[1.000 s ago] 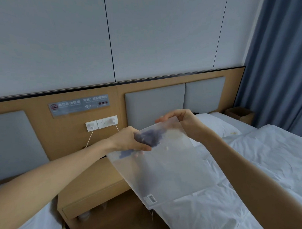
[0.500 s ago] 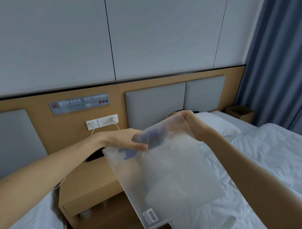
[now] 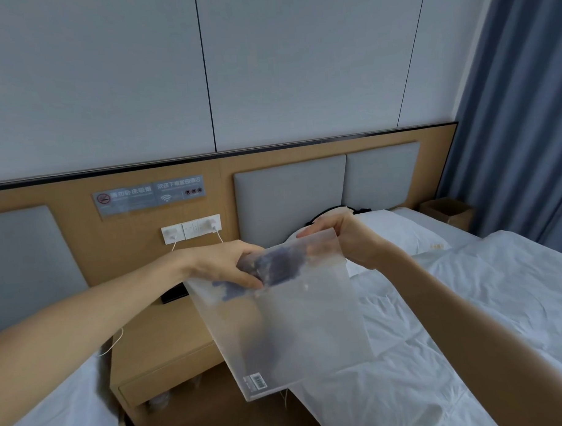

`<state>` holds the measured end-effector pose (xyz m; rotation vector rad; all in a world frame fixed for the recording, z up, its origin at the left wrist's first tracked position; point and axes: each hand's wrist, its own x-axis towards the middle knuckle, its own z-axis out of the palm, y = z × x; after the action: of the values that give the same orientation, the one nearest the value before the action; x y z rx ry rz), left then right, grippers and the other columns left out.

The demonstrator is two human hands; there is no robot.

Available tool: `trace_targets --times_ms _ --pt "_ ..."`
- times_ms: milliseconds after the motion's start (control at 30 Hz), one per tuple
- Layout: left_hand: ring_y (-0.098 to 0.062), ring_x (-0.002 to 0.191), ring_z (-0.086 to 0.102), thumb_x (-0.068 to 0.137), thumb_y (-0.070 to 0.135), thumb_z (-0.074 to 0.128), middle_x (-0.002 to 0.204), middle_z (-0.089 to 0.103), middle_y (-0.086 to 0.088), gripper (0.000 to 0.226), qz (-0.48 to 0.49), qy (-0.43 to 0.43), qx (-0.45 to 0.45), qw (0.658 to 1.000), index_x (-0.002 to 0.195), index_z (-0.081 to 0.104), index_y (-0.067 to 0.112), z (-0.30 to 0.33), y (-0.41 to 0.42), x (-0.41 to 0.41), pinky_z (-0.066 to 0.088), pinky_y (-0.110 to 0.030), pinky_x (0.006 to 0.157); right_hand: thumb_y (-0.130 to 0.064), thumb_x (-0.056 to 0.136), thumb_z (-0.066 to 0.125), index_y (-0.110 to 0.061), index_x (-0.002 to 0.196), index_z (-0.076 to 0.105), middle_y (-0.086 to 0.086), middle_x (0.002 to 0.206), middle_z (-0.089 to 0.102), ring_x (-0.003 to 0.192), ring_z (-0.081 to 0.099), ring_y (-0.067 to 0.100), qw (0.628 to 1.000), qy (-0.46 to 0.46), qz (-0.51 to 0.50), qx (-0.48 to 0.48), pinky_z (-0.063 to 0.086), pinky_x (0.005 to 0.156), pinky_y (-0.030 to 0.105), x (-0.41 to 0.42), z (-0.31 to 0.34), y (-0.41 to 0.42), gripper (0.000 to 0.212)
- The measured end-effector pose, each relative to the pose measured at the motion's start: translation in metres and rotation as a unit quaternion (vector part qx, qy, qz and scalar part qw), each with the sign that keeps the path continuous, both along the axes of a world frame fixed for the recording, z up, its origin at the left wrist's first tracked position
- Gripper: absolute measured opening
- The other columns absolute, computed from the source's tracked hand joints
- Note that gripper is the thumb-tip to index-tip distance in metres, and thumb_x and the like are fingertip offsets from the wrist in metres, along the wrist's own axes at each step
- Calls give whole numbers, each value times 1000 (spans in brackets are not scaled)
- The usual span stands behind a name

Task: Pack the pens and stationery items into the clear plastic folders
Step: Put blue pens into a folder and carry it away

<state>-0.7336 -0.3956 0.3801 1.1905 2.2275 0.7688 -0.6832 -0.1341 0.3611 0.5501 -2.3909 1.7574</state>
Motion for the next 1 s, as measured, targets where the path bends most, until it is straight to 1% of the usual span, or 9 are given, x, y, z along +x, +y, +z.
trace_targets --times_ms 133,267,433,567,633,733,833,933,1000 --pt "-27 90 64 71 33 80 95 67 -11 46 13 30 -4 999 104 61 7 -2 -1 -4 51 -50 85 13 72 73 -10 90 77 7 89 74 84 70 25 1000 -4 -3 -6 53 71 32 3 3 -4 30" --pt "-16 86 66 73 29 81 92 70 0 31 15 55 -17 998 96 64 18 -3 0 -7 54 -41 83 9 72 73 -2 91 75 1 79 73 75 69 20 999 -27 -8 -39 51 68 29 2 4 -7 22" --pt "-7 77 64 69 36 82 83 68 7 28 10 115 -58 992 86 61 28 -8 -2 -7 53 -32 72 7 70 75 -23 80 79 -5 73 71 72 68 16 1000 -23 -4 -18 52 65 27 6 5 -9 32" --pt "-9 80 63 72 33 80 88 67 5 33 29 136 -35 990 97 62 21 -14 -3 -5 52 -32 73 -3 68 79 -22 85 79 -2 76 71 75 68 21 999 -33 -2 -36 53 68 31 6 2 -8 25" --pt "-9 78 63 74 32 78 87 67 5 30 38 141 -38 989 97 62 21 -15 -4 -6 51 -30 72 3 77 72 -19 89 78 0 80 71 77 67 21 998 -45 6 -38 53 65 28 6 4 -2 26" --pt "-9 70 58 75 32 77 80 65 2 26 38 173 -69 982 90 61 18 -15 -5 -12 44 -24 63 11 87 56 -4 103 72 12 104 70 98 66 28 995 -81 22 -46 55 82 31 9 9 10 27" --pt "-6 60 50 76 30 76 70 58 5 24 49 212 -108 970 83 58 17 -16 -7 -20 36 -19 56 17 86 51 0 106 67 12 108 71 107 65 23 997 -67 9 -48 52 90 27 14 21 17 30" --pt "-11 65 51 76 30 76 73 56 4 26 71 255 -139 954 82 56 15 -16 -5 -27 44 -31 64 14 87 54 -10 105 69 3 109 71 108 64 12 998 -38 -12 46 48 90 18 16 33 7 34" --pt "-14 68 53 76 30 76 73 55 4 26 76 280 -149 945 83 56 14 -15 1 -26 48 -36 70 3 87 63 -12 111 68 2 112 70 101 63 3 981 -8 -37 188 44 85 9 15 35 -11 29"
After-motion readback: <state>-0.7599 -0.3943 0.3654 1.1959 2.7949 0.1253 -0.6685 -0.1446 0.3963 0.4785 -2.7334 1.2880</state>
